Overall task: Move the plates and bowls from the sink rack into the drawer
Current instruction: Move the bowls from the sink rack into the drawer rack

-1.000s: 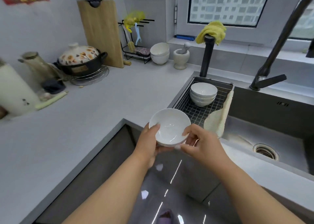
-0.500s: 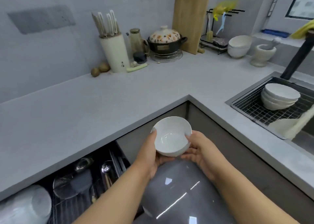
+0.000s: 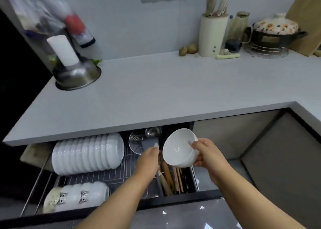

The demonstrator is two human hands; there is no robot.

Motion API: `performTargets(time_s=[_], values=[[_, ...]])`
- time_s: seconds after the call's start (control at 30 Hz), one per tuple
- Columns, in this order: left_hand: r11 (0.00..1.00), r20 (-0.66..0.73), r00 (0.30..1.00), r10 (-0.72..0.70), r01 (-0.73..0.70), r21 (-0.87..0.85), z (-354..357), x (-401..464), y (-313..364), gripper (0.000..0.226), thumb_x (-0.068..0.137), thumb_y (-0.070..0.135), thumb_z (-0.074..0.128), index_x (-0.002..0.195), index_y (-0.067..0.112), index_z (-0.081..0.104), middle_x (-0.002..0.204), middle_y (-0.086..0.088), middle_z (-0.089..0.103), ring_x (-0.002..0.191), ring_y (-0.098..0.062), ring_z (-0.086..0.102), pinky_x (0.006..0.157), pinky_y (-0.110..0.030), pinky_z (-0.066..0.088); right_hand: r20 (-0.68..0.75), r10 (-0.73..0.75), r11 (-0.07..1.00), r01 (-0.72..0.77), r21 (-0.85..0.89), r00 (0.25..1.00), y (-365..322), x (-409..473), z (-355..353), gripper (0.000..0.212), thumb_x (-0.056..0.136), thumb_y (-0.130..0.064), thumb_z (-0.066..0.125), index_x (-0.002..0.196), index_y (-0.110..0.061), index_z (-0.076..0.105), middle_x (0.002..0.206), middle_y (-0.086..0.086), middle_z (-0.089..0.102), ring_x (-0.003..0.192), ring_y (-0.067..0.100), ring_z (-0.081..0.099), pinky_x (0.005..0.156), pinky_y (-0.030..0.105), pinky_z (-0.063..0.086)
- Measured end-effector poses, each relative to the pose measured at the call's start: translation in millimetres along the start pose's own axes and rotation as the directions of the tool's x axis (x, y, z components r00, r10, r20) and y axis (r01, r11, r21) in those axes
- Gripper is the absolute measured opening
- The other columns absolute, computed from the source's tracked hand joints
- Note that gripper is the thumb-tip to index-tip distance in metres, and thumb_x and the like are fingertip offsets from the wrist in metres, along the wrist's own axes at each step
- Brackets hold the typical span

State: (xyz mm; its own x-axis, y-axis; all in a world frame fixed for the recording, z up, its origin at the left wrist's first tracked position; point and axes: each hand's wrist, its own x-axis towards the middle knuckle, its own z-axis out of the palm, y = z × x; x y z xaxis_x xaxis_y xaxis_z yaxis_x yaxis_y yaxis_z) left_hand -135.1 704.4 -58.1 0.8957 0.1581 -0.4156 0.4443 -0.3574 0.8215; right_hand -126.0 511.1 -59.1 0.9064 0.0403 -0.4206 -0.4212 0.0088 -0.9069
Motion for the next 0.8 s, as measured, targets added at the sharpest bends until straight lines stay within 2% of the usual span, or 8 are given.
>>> performTargets(time_s=[0.1,0.17,0.27,0.33,0.43,0.57,0.67,0.8], values=[[0.975,-0.109,0.992,0.07,-0.045,0.216,-59,1,-44,0.041,0.101,0.043,0.033,0.078,0.013,0.049,0.076,-0.002,0.053,0.069,-0.016,0.048,0.067,-0.03,0.037,0.018,0.038,0.995,-0.036,-0.091,0.999,15,14,58,0.042,0.082,-0.042,0.066,0.114,-0.015,0.057,0.107,0.012,0.063,0.083,0.022,0.065,0.052,0.022,0.05],[0.954,-0.147,0.987,0.069,-0.022,0.299,-95,1,-73,0.036,0.101,0.037,0.036,0.08,0.012,0.052,0.078,-0.002,0.054,0.068,-0.015,0.046,0.063,-0.029,0.034,0.021,0.067,0.989,-0.064,-0.136,0.998,28,23,95,0.038,0.084,-0.037,0.066,0.112,-0.013,0.058,0.106,0.012,0.064,0.081,0.022,0.065,0.052,0.023,0.051],[0.918,-0.184,0.983,0.013,0.061,0.393,-145,7,-122,0.031,0.099,0.039,0.039,0.1,0.015,0.058,0.101,-0.001,0.061,0.091,-0.018,0.056,0.082,-0.032,0.045,0.032,0.127,0.971,-0.118,-0.206,0.991,48,34,147,0.035,0.084,-0.034,0.068,0.108,-0.01,0.058,0.102,0.01,0.064,0.077,0.019,0.063,0.049,0.024,0.049],[0.877,-0.19,0.981,-0.033,0.119,0.465,-173,9,-153,0.042,0.098,0.043,0.039,0.123,0.013,0.054,0.124,-0.005,0.056,0.113,-0.022,0.051,0.096,-0.035,0.042,0.036,0.17,0.952,-0.155,-0.265,0.985,62,42,179,0.042,0.077,-0.041,0.072,0.103,-0.01,0.061,0.1,0.013,0.064,0.078,0.02,0.065,0.047,0.024,0.051],[0.812,-0.183,0.982,-0.053,0.149,0.564,-205,9,-186,0.048,0.098,0.043,0.037,0.133,0.012,0.046,0.136,-0.008,0.05,0.123,-0.025,0.045,0.102,-0.035,0.038,0.026,0.221,0.911,-0.197,-0.361,0.975,83,54,221,0.06,0.064,-0.052,0.074,0.105,-0.012,0.059,0.099,0.01,0.065,0.083,0.022,0.066,0.062,0.035,0.06],[0.678,-0.111,0.993,-0.039,0.108,0.727,-224,11,-210,0.06,0.099,0.049,0.029,0.147,0.014,0.028,0.151,-0.006,0.034,0.139,-0.023,0.028,0.116,-0.035,0.021,-0.007,0.292,0.81,-0.251,-0.53,0.956,105,69,265,0.07,0.071,-0.044,0.075,0.123,-0.009,0.047,0.112,0.009,0.059,0.098,0.028,0.061,0.087,0.045,0.054],[0.606,-0.033,0.999,0.011,0.02,0.795,-227,14,-214,0.064,0.098,0.053,0.024,0.15,0.016,0.018,0.158,-0.003,0.021,0.146,-0.018,0.011,0.12,-0.038,0.003,-0.033,0.331,0.683,-0.263,-0.681,0.943,121,80,289,0.074,0.076,-0.045,0.071,0.133,-0.01,0.04,0.124,0.01,0.057,0.108,0.029,0.059,0.092,0.04,0.05],[0.577,0.054,0.997,0.06,-0.079,0.813,-230,17,-215,0.069,0.096,0.056,0.027,0.151,0.017,0.011,0.16,-0.002,0.015,0.147,-0.017,0.005,0.121,-0.04,-0.001,-0.058,0.381,0.532,-0.27,-0.803,0.923,135,88,309,0.069,0.076,-0.051,0.066,0.127,-0.011,0.041,0.112,0.008,0.061,0.101,0.028,0.062,0.083,0.034,0.052]])
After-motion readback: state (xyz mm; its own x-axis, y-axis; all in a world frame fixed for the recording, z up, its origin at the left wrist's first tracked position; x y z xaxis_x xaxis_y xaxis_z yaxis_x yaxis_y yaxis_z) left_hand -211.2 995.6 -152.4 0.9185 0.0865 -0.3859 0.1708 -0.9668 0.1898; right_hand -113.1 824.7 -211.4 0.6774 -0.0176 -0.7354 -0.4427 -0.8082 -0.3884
